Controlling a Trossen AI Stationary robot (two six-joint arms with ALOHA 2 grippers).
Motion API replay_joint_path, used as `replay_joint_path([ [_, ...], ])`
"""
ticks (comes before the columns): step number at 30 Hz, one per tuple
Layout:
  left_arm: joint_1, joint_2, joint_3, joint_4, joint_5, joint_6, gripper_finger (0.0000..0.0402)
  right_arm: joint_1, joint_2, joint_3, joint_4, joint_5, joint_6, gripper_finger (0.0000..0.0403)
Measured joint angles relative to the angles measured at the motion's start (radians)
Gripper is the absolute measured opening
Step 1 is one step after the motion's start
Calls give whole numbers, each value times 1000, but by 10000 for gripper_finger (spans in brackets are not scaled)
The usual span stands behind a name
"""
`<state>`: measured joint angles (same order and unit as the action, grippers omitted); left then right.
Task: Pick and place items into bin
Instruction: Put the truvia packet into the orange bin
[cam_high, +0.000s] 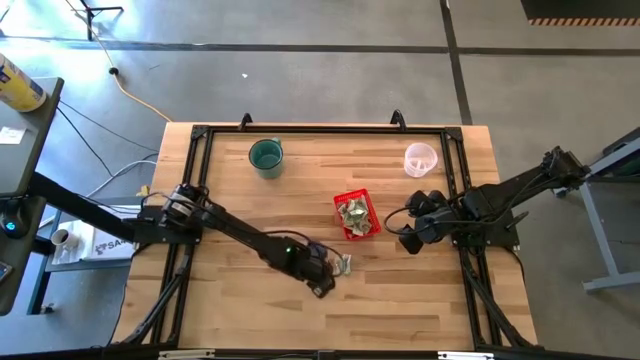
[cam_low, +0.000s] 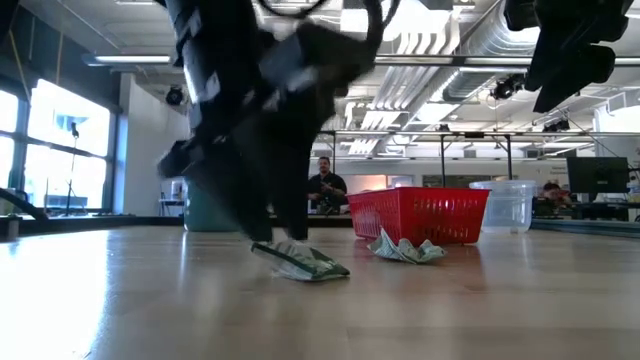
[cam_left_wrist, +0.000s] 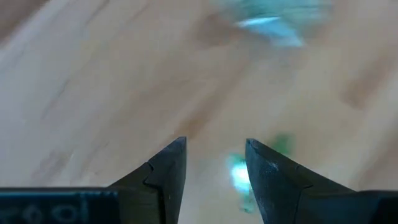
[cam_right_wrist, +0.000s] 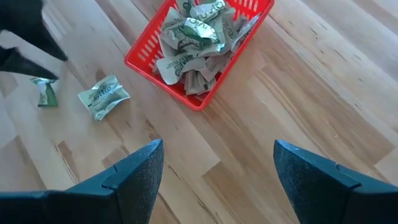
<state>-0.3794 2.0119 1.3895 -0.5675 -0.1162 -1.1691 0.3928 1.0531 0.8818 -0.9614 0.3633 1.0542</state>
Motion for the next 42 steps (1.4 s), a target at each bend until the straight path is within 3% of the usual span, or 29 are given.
replay_joint_path([
  [5, -36, -9, 82, -13, -28, 425, 198, 0, 0, 0, 0, 0, -7, 293],
  [13, -37, -5, 86, -14, -54, 854, 198, 0, 0, 0, 0, -4, -6, 293],
  [16, -40, 9, 87, -12, -22, 946, 198, 0, 0, 0, 0, -7, -4, 293],
  [19, -34, 33, 88, 5, 56, 964, 198, 0, 0, 0, 1, -7, 2, 293],
  [29, -26, 92, 88, 6, 76, 956, 190, 0, 0, 0, -5, -7, 3, 293],
  [33, -26, 95, 90, -4, 66, 956, 146, 0, 0, 0, -6, -7, 3, 293],
  [39, -6, 87, 90, -20, 29, 929, 34, 3, -1, 0, -6, 7, -11, 293],
  [42, 21, 85, 123, -93, 24, 891, 30, 20, -19, 0, -6, 36, -15, 293],
])
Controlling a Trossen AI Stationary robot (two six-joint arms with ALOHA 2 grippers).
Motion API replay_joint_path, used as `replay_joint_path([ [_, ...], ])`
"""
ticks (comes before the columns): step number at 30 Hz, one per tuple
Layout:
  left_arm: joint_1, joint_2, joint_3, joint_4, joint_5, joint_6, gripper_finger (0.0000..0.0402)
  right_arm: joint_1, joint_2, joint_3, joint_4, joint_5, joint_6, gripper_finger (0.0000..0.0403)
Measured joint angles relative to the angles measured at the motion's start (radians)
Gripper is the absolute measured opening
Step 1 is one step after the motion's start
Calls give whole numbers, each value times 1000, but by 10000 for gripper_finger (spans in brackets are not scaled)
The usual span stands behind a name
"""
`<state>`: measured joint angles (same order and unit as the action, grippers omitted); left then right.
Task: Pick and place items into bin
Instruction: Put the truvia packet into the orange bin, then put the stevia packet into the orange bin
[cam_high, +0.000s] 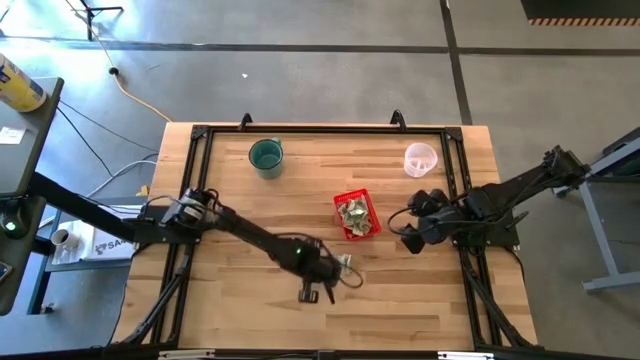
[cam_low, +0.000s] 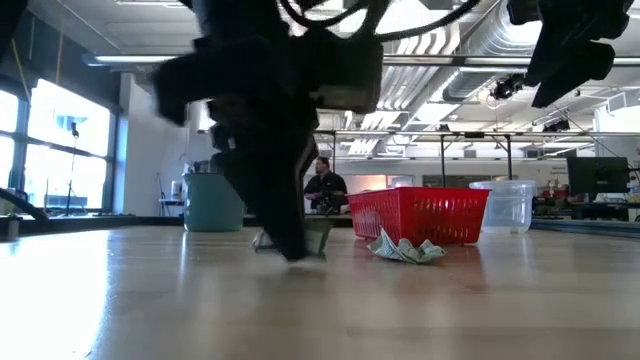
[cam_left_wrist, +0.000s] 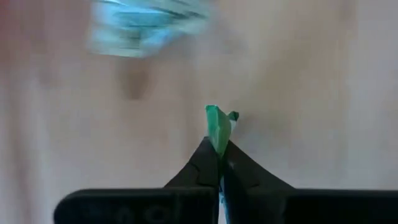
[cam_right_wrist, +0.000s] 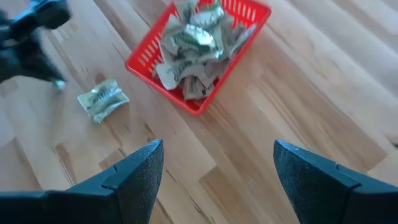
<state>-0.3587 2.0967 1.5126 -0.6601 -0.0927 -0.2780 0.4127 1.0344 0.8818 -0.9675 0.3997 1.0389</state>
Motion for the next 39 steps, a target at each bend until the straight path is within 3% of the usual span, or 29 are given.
replay_joint_path([
  [6, 76, -31, 151, -104, -104, 85, 49, 34, -74, 0, -2, 73, 33, 293],
  [10, 153, -34, 211, -5, -105, 185, 32, 52, -131, 0, -22, 91, 58, 293],
  [15, 255, -11, 213, 144, -87, 236, 42, 69, -170, 0, -60, 101, 87, 293],
  [21, 328, 9, 213, 159, -90, 96, 170, 70, -167, 0, -64, 100, 87, 293],
  [25, 319, 7, 216, 123, -48, 28, 251, 70, -160, 0, -68, 104, 83, 293],
  [28, 285, -17, 235, -23, -8, -98, 290, 67, -154, 0, -72, 105, 78, 293],
  [31, 230, -38, 245, -154, -26, -318, 301, 58, -143, 0, -84, 104, 63, 293],
  [35, 158, -29, 244, -228, -19, -677, 287, 29, -126, 0, -92, 104, 61, 293],
  [39, 92, 35, 243, -178, -53, -842, 260, 0, -107, 0, -93, 104, 44, 293],
])
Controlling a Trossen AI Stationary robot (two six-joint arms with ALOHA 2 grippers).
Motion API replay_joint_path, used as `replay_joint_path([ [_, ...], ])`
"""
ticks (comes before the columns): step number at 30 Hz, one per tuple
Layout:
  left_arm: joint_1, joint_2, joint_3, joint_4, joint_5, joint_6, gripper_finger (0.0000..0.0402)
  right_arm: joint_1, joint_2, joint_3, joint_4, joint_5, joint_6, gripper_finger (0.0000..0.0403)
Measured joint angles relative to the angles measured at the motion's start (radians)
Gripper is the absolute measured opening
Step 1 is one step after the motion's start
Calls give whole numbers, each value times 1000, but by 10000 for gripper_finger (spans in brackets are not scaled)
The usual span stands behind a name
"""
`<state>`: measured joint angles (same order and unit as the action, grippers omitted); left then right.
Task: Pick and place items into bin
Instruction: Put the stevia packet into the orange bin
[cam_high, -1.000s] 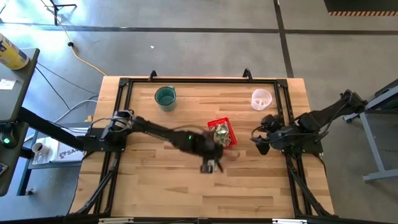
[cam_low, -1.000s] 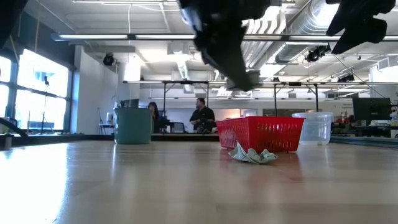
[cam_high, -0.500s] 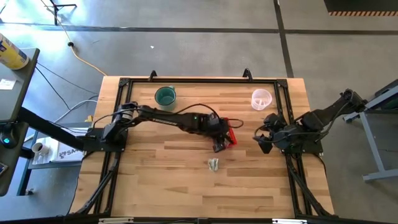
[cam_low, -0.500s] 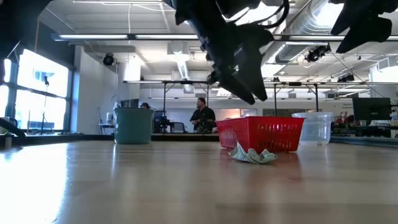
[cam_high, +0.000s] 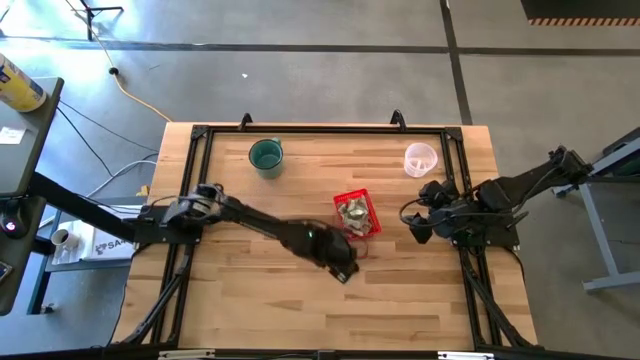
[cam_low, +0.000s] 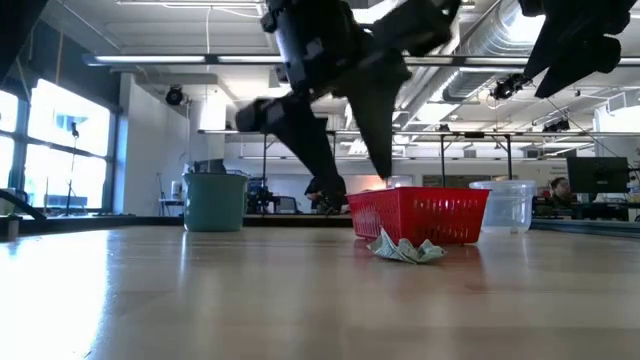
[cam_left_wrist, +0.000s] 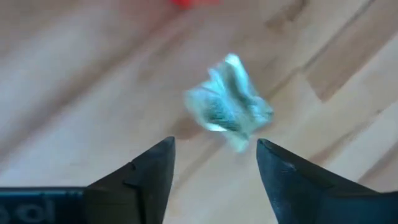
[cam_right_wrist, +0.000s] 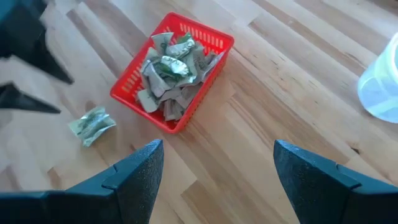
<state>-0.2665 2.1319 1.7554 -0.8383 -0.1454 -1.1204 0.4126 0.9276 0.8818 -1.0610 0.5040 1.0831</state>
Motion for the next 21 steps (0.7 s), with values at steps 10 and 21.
replay_joint_path([
  [10, -30, 120, 5, 78, 88, -149, 190, -18, 30, 0, 19, -33, -44, 293],
  [21, -33, 127, 0, 155, -29, -77, 66, -18, 35, 0, 19, -41, -44, 293],
])
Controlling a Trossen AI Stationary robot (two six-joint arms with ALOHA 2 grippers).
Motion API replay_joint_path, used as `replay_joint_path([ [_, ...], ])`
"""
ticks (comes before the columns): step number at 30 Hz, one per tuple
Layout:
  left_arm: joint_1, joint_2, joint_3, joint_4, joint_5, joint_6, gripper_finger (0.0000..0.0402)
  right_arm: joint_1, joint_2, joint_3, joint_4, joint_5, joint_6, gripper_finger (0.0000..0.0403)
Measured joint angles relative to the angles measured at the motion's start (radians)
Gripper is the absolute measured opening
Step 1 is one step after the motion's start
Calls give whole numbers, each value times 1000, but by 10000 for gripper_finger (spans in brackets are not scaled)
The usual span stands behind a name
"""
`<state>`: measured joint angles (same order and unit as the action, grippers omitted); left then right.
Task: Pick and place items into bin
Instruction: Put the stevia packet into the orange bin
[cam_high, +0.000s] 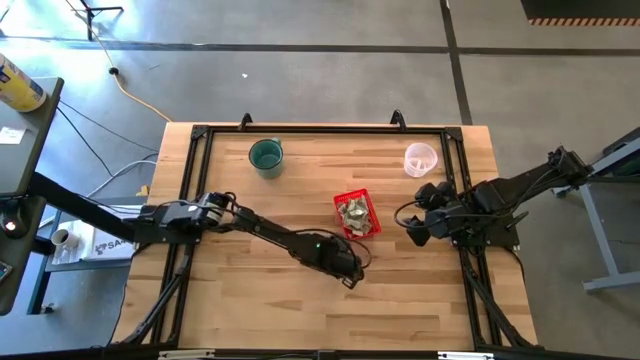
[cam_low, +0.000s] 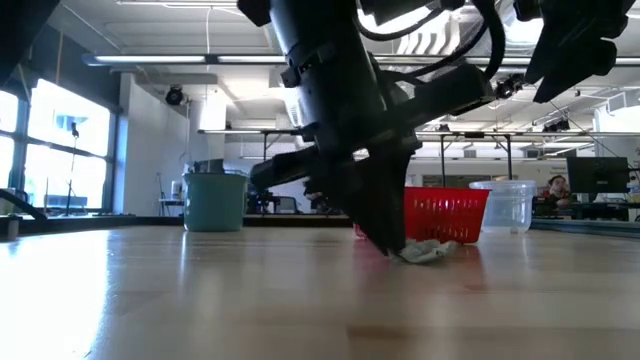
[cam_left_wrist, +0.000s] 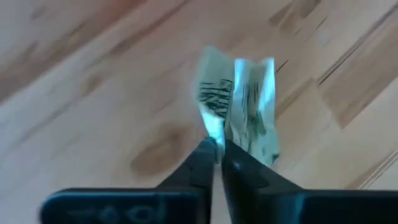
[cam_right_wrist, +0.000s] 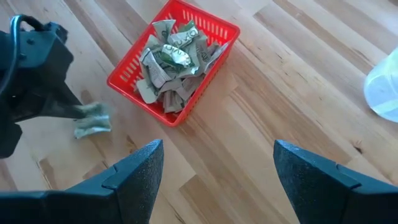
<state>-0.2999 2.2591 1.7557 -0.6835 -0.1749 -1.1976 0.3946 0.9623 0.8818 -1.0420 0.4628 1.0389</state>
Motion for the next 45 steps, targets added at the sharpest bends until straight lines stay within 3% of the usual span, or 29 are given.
replay_joint_path([
  [4, -1, 6, 0, 4, -22, 35, 22, 0, 0, 0, 0, -1, 0, 293],
  [12, -1, -126, 0, -141, -132, 52, 27, 0, 0, 0, -9, 3, 0, 293],
  [16, 28, -191, 1, -117, -194, 126, 22, 0, 0, 0, -14, 16, 0, 293],
  [21, 134, -194, 2, -55, -171, 239, 28, 0, 0, 0, -15, 17, 0, 293],
  [28, 238, -179, 1, -8, -79, 303, 121, 0, 0, 0, -15, 2, 0, 293],
  [36, 167, -207, 2, -90, 38, 315, 240, 0, 0, 0, -17, 18, -14, 293],
  [41, 35, -195, 2, -65, -24, 282, 277, 0, 0, 0, -22, 22, -28, 293],
  [45, 3, -143, 2, -34, -85, 218, 297, 0, 0, 0, -23, 35, -40, 293],
])
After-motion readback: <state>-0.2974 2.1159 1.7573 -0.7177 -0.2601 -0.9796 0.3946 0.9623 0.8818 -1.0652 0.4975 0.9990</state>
